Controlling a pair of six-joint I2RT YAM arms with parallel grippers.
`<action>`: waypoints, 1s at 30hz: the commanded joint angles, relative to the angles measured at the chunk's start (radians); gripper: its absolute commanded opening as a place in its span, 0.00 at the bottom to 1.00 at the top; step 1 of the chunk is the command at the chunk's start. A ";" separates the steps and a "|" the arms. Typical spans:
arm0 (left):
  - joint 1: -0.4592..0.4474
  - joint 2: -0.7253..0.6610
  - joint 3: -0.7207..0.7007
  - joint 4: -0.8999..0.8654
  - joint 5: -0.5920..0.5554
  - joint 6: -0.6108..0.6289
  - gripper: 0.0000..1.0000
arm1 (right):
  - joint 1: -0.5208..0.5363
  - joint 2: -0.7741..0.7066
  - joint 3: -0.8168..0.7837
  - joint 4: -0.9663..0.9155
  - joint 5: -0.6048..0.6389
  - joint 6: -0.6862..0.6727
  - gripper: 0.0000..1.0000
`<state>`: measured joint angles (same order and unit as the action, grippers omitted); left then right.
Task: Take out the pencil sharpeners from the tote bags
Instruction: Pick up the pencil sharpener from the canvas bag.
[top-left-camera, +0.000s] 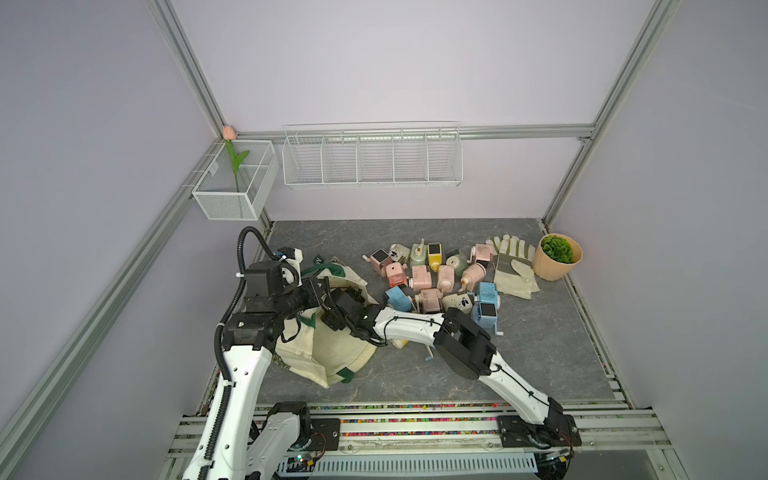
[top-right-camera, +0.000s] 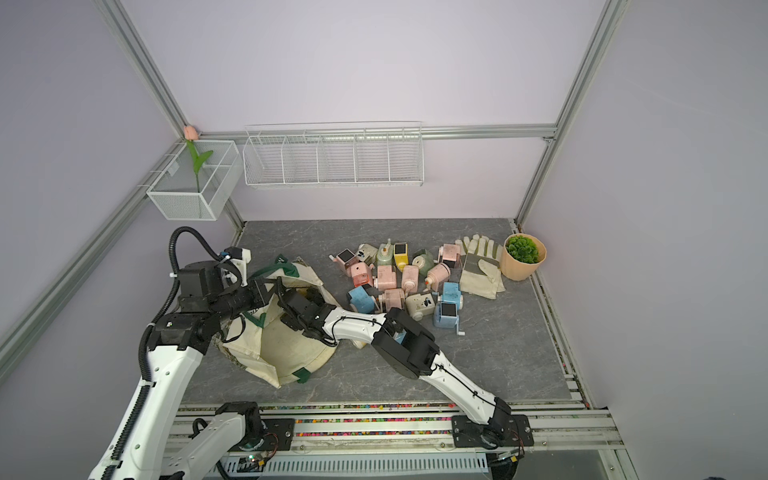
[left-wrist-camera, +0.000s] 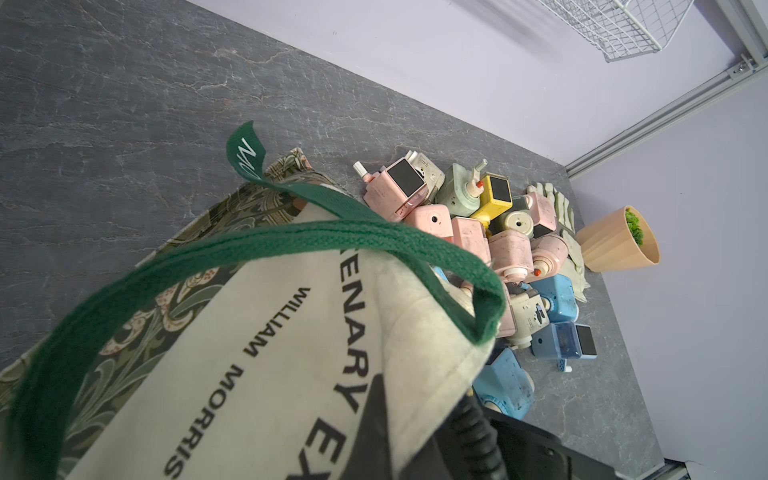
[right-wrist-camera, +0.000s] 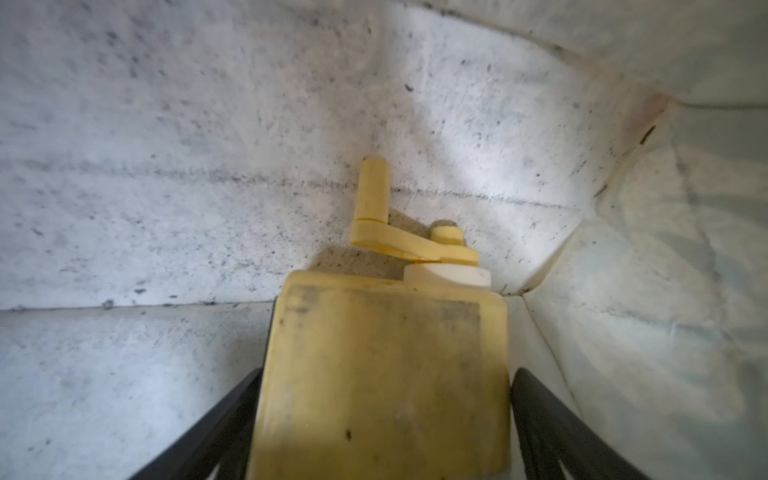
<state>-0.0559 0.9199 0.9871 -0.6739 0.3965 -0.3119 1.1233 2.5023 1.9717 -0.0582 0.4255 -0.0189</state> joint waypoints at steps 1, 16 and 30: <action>-0.004 -0.009 0.008 0.050 0.056 0.009 0.00 | 0.006 0.057 0.006 -0.067 -0.037 -0.001 0.90; -0.004 -0.008 0.007 0.049 0.054 0.009 0.00 | -0.002 -0.035 -0.077 -0.079 -0.211 0.135 0.95; -0.005 -0.011 0.007 0.048 0.050 0.009 0.00 | 0.010 -0.329 -0.461 0.207 -0.316 0.062 0.88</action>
<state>-0.0593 0.9199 0.9871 -0.6666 0.4316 -0.3122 1.1271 2.2620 1.5543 0.0666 0.1463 0.0723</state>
